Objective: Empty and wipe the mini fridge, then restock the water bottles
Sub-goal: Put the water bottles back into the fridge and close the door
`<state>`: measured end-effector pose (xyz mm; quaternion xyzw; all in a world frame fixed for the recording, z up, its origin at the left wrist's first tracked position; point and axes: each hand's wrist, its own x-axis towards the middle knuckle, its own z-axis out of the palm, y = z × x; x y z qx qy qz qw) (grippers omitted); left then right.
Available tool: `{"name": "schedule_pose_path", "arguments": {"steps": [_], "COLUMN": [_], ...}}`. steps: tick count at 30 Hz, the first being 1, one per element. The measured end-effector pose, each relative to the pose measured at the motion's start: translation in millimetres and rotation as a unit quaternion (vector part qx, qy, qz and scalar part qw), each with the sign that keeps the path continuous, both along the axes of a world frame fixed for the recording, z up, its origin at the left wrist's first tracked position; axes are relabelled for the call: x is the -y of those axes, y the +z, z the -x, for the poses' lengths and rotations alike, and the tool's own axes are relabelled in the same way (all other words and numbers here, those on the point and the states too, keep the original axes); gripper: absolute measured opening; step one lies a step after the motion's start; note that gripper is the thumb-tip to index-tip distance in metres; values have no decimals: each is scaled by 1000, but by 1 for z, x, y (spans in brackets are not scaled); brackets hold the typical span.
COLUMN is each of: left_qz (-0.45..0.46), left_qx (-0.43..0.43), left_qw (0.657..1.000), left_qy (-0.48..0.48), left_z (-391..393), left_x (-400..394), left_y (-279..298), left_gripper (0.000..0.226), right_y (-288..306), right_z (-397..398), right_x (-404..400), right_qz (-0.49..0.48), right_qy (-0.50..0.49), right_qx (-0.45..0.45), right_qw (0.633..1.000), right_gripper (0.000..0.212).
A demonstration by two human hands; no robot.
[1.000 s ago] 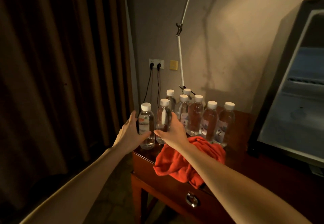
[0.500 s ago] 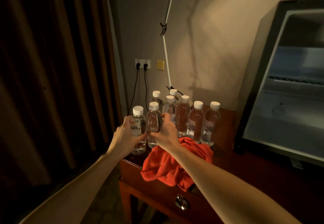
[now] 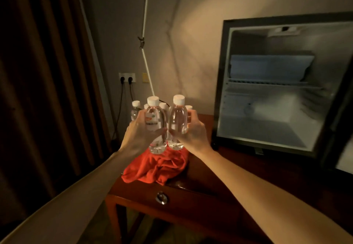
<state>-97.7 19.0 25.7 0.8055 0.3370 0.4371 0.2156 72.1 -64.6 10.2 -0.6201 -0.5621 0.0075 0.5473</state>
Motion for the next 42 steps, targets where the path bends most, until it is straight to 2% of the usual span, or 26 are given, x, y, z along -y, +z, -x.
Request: {"name": "schedule_pose_path", "arguments": {"steps": [3,8,14,20,23,26,30,33,35,42], "left_qz": [4,4,2,29,49,72,112,114,110,117], "left_qx": [9,-2,-29,5,12,7,1,19,31,51], "left_qw": [999,995,990,988,987,987,986,988,989,984], "left_qy": [-38,-103,-141,-154,-149,-142,-124,-98,-91,-128], "left_z": [-42,-123,-223,-305,-342,-371,-399,-413,-422,-449], "left_x": [21,45,54,52,41,29,13,-1,-10,-34], "left_y": [-1,-8,-16,-14,-16,-23,-31,-31,-33,-42], "left_gripper": [67,70,66,64,68,69,67,70,70,71], "right_y": [-1,-6,-7,-19,-26,-36,-48,-48,-45,-45], "right_z": [-41,-124,-214,-285,-313,-335,-357,-369,-371,-391], "right_x": [32,73,95,78,58,44,24,6,-2,-28], "right_qz": [21,6,8,21,8,15,20,7,50,-4], "right_qy": [-42,-110,-187,-207,-211,-228,-221,-199,-191,-235], "right_qx": [-1,7,-5,-76,-117,-92,-119,-132,-109,-68], "right_qw": [999,994,982,975,970,969,968,971,974,970], "right_gripper": [73,69,68,70,64,66,66,75,79,65]}}
